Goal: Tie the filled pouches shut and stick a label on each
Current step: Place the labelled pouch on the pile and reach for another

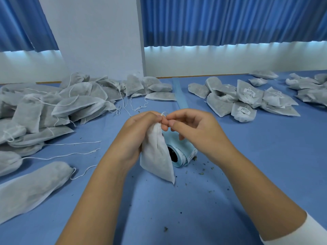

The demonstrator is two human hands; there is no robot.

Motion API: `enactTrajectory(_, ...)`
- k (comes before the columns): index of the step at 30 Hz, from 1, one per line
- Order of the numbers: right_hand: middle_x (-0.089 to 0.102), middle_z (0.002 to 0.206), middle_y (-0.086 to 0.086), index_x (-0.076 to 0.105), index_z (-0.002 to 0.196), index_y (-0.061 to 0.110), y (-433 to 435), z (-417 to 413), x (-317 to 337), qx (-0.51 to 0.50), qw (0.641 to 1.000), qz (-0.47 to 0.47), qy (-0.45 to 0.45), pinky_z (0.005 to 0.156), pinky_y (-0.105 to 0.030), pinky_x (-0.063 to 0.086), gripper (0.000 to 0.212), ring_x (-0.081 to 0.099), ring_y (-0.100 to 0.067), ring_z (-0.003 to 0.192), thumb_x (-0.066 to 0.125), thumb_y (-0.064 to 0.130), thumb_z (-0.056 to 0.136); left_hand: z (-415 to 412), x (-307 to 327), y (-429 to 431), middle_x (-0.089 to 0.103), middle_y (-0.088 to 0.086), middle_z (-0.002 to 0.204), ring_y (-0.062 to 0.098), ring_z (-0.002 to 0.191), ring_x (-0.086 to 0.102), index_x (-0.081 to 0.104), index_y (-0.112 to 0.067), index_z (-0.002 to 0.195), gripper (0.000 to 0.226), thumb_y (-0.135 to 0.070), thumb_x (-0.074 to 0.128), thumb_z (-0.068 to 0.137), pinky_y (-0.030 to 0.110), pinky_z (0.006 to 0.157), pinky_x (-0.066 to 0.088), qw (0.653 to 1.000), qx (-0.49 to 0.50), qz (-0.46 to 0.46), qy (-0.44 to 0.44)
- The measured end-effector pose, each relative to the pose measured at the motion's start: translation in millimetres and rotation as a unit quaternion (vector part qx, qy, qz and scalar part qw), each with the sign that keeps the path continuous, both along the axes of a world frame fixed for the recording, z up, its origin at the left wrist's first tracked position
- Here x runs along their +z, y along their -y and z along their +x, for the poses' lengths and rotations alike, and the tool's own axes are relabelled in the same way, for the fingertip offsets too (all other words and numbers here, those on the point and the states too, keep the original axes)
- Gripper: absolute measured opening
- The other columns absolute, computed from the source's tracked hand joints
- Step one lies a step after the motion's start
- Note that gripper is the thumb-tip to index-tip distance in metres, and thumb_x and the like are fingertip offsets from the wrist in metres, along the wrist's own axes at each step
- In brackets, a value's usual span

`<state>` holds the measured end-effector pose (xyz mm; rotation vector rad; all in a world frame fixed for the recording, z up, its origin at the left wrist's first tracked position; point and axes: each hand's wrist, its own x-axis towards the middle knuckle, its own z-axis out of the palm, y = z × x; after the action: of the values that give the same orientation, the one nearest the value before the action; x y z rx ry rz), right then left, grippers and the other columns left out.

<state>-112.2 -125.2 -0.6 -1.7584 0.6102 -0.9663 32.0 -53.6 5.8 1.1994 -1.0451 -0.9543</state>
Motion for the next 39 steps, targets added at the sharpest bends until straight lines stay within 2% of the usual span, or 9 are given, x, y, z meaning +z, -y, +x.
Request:
enactTrajectory(3, 0.073, 0.083, -0.003, 0.073, 0.095, 0.008, 2.6, -0.3, -1.8, 0.028, 0.999, 0.042, 0.009, 0.061, -0.018, 0.049, 0.009, 0.064, -0.007, 0.075, 0.067, 0.005, 0.089, 0.8, -1.3, 0.2, 0.061, -0.003, 0.069, 0.009, 0.067, 0.058, 0.066, -0.02, 0.059, 0.02, -0.024, 0.055, 0.075, 0.019, 0.067, 0.05, 1.0, -0.009, 0.002, 0.007)
enactTrajectory(7, 0.073, 0.086, -0.01, 0.071, 0.087, 0.007, 2.7, -0.2, -3.4, 0.01, 1.0, -0.001, -0.011, 0.066, -0.023, 0.049, 0.005, 0.06, -0.012, 0.076, 0.067, 0.008, 0.09, -1.2, -0.8, -1.0, 0.063, -0.004, 0.069, 0.009, 0.068, 0.056, 0.067, -0.022, 0.059, 0.021, -0.025, 0.056, 0.077, 0.029, 0.076, 0.044, 1.0, -0.003, 0.007, 0.027)
enactTrajectory(11, 0.071, 0.081, 0.004, 0.064, 0.082, 0.014, 2.0, 0.9, -3.5, 0.003, 0.998, -0.019, -0.052, 0.07, -0.024, 0.05, 0.014, 0.058, -0.01, 0.078, 0.058, 0.006, 0.092, -0.3, -1.0, -1.4, 0.069, -0.01, 0.075, 0.001, 0.07, 0.06, 0.071, -0.029, 0.063, 0.033, -0.017, 0.059, 0.092, 0.017, 0.067, 0.042, 0.997, 0.024, 0.013, 0.077)
enactTrajectory(13, 0.064, 0.076, 0.013, 0.061, 0.08, 0.019, 1.8, 1.3, -3.8, -0.005, 0.996, -0.043, -0.077, 0.072, -0.026, 0.049, 0.017, 0.057, -0.006, 0.075, 0.056, 0.007, 0.092, 1.1, -0.9, -0.7, 0.072, -0.011, 0.081, -0.001, 0.076, 0.062, 0.073, -0.03, 0.065, 0.032, -0.016, 0.062, 0.091, 0.018, 0.073, 0.044, 0.994, 0.049, 0.013, 0.094)
enactTrajectory(18, 0.058, 0.07, 0.013, 0.058, 0.081, 0.019, 1.4, 2.2, -5.3, -0.012, 0.996, -0.039, -0.075, 0.069, -0.028, 0.05, 0.014, 0.057, -0.01, 0.072, 0.055, 0.01, 0.091, 0.9, -3.1, 1.4, 0.068, -0.02, 0.078, -0.002, 0.077, 0.058, 0.075, -0.029, 0.064, 0.025, -0.019, 0.071, 0.086, 0.013, 0.071, 0.044, 0.986, 0.106, 0.021, 0.13)
enactTrajectory(23, 0.06, 0.06, 0.007, 0.059, 0.083, 0.012, 2.4, 4.7, -4.5, -0.009, 0.996, 0.084, 0.026, 0.05, -0.017, 0.041, 0.012, 0.048, -0.008, 0.052, 0.056, 0.005, 0.092, -5.0, -3.5, 3.1, 0.065, -0.007, 0.074, 0.005, 0.075, 0.051, 0.073, -0.021, 0.07, 0.017, -0.026, 0.07, 0.086, 0.023, 0.07, 0.037, 0.982, 0.117, 0.05, 0.14)
enactTrajectory(27, 0.064, 0.075, 0.002, 0.061, 0.087, 0.014, 4.3, 3.5, -2.7, 0.051, 0.974, 0.193, 0.107, 0.049, -0.019, 0.038, 0.008, 0.049, -0.009, 0.061, 0.063, 0.007, 0.089, -5.2, -4.5, 3.0, 0.066, 0.0, 0.078, 0.004, 0.072, 0.05, 0.072, -0.015, 0.075, 0.015, -0.025, 0.069, 0.086, 0.022, 0.068, 0.037, 0.979, 0.127, 0.055, 0.149)
enactTrajectory(35, 0.064, 0.074, 0.009, 0.058, 0.093, 0.018, 2.1, 3.0, -2.8, 0.02, 0.991, 0.127, 0.039, 0.048, -0.016, 0.041, 0.022, 0.055, -0.005, 0.062, 0.076, 0.013, 0.082, -2.2, -7.5, 5.1, 0.058, -0.013, 0.062, 0.005, 0.064, 0.046, 0.07, -0.021, 0.066, 0.021, -0.021, 0.066, 0.087, 0.011, 0.055, 0.036, 0.975, 0.134, 0.042, 0.175)
enactTrajectory(39, 0.061, 0.073, 0.008, 0.063, 0.094, 0.016, 3.7, 0.9, -2.6, -0.013, 0.998, 0.054, 0.026, 0.052, -0.017, 0.042, 0.014, 0.054, -0.007, 0.06, 0.07, 0.006, 0.086, -3.8, -6.3, 4.7, 0.069, -0.009, 0.074, 0.006, 0.071, 0.05, 0.072, -0.021, 0.068, 0.017, -0.023, 0.066, 0.084, 0.02, 0.065, 0.039, 0.975, 0.14, 0.031, 0.17)
